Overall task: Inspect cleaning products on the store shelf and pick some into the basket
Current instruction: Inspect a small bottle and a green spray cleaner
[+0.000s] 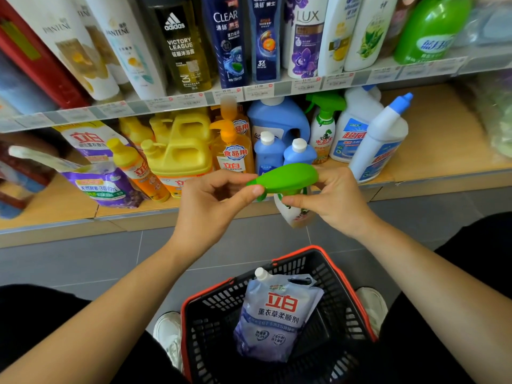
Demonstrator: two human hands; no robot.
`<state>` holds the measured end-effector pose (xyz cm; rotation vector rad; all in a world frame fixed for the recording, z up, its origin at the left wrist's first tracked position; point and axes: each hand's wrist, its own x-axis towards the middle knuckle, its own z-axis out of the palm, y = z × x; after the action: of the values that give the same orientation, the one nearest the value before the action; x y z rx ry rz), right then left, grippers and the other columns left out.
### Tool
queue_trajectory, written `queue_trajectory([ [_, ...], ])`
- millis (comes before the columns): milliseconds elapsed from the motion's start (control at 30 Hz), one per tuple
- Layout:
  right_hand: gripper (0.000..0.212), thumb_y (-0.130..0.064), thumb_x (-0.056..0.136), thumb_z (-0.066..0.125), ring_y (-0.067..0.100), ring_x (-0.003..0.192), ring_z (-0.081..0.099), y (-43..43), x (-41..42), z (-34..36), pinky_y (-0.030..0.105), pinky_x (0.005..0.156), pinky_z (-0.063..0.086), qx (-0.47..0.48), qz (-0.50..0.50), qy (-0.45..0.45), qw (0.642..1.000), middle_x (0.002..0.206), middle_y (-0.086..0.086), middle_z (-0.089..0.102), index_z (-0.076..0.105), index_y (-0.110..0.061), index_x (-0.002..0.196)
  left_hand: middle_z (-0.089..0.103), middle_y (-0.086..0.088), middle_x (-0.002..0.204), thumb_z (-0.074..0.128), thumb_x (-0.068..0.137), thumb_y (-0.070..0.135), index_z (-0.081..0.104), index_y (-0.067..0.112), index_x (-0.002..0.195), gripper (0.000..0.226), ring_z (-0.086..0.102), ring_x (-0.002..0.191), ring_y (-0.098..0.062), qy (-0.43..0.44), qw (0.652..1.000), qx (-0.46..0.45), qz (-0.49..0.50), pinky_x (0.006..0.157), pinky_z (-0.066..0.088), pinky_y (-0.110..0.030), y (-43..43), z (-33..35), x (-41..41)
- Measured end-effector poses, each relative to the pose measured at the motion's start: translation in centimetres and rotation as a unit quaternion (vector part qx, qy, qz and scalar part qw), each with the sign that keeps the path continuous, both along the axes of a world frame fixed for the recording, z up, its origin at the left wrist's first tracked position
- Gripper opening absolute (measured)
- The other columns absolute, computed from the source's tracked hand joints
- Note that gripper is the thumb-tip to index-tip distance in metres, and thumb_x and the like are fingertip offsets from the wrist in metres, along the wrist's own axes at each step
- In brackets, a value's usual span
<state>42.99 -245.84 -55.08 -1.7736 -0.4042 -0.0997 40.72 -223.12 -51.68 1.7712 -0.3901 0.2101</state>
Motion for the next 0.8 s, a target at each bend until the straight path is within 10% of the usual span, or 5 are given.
queue_trajectory([
  [200,0.033,-0.011,0.073,0.086,0.026,0.106,0.070,-0.2,0.1,-0.4,0.055,0.097,0.052,0.050,0.013,0.061,0.997,0.105,0.006,0.076,0.076,-0.015,0.104,0.074,-0.009,0.104,0.085,0.080,0.001,0.077,0.001,0.103,0.025,0.072,0.090,-0.011,-0.221,0.961,0.164,0.028,0.081,0.056,-0.020,0.7,-0.1,0.6],
  [433,0.031,-0.020,0.072,0.084,0.027,0.107,0.070,0.5,-0.1,0.0,0.054,0.098,0.052,0.080,0.014,0.075,0.994,0.106,0.005,0.076,0.077,-0.020,0.102,0.074,0.011,0.087,0.077,0.087,0.021,0.072,0.030,0.109,0.024,0.069,0.083,-0.007,-0.030,0.999,0.030,0.027,0.079,0.057,-0.024,0.5,-0.2,0.6],
  [800,0.032,-0.040,0.066,0.085,0.021,0.099,0.072,1.1,-0.5,-0.1,0.048,0.091,0.057,0.080,-0.003,0.084,0.993,0.100,-0.004,0.078,0.079,-0.037,0.097,0.078,0.004,0.084,0.062,0.088,0.023,0.071,0.016,0.108,0.023,0.074,0.080,-0.009,0.126,0.986,-0.105,-0.002,0.073,0.058,-0.020,-0.1,-0.2,1.0],
])
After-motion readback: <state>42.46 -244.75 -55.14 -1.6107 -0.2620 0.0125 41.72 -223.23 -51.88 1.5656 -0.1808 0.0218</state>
